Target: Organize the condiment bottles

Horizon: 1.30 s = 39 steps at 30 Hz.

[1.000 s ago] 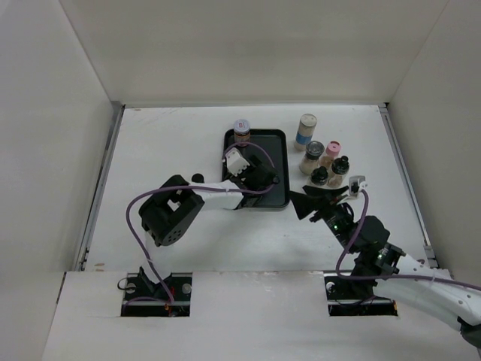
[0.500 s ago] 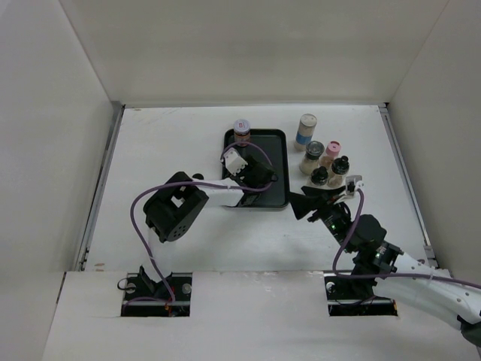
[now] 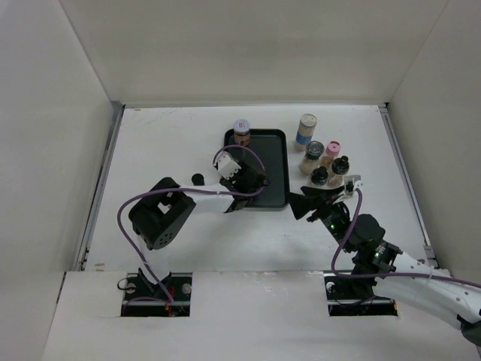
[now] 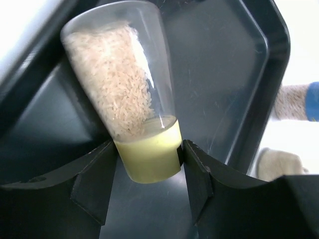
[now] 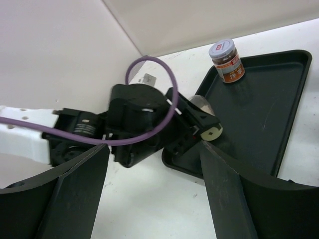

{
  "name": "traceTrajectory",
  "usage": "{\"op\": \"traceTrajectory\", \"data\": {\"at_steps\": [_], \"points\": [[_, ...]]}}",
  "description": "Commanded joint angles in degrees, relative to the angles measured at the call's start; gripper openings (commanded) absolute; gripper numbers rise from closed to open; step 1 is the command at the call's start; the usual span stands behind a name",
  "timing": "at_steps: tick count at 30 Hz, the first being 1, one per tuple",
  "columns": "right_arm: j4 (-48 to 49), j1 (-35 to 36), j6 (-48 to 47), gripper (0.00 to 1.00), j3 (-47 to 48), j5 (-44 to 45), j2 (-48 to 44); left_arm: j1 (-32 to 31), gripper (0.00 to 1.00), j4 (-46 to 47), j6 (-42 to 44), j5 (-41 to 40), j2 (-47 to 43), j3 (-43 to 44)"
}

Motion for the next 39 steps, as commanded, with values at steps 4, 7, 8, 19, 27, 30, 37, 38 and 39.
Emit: {"op": "traceTrajectory", "data": {"at_steps": [4, 7, 8, 19, 27, 30, 37, 38, 39], "points": [[2.83, 0.54, -0.32, 0.80, 1.04, -0.52, -0.05, 1.64, 0.27, 6.37, 0.52, 5.47, -11.67, -6.04], [2.75, 0.54, -0.32, 0.79, 1.21, -0.52, 0.38, 3.23, 0.25, 9.97, 0.52, 10.31, -15.28, -7.89], [2.75, 0.54, -0.41, 0.78, 1.30, -0.52, 0.56, 3.66, 0.25, 10.42, 0.52, 11.28, -16.59, -8.07], [2.04, 0.54, -0.32, 0.62, 3.06, -1.40, 5.48, 10.61, 0.21, 7.26, 2.45, 18.49, -29.88, -10.89], [2.04, 0.46, -0.15, 0.69, 2.88, -1.14, 5.40, 13.60, 0.19, 2.18, 13.86, 19.20, -24.09, -3.00], [2.04, 0.28, -0.15, 0.69, 2.53, -1.22, 4.96, 13.78, 0.18, -3.54, 20.28, 18.94, -20.49, 2.45], [2.31, 0.46, -0.06, 0.70, 1.92, -1.31, 4.08, 15.53, 0.18, -10.57, 29.78, 19.64, -10.56, 14.32], [2.31, 0.46, -0.06, 0.70, 1.83, -1.31, 3.99, 15.88, 0.18, -11.19, 30.40, 19.72, -9.24, 15.73], [2.31, 0.46, -0.06, 0.70, 1.74, -1.31, 3.82, 16.06, 0.17, -11.81, 31.36, 19.81, -8.01, 17.31]]}}
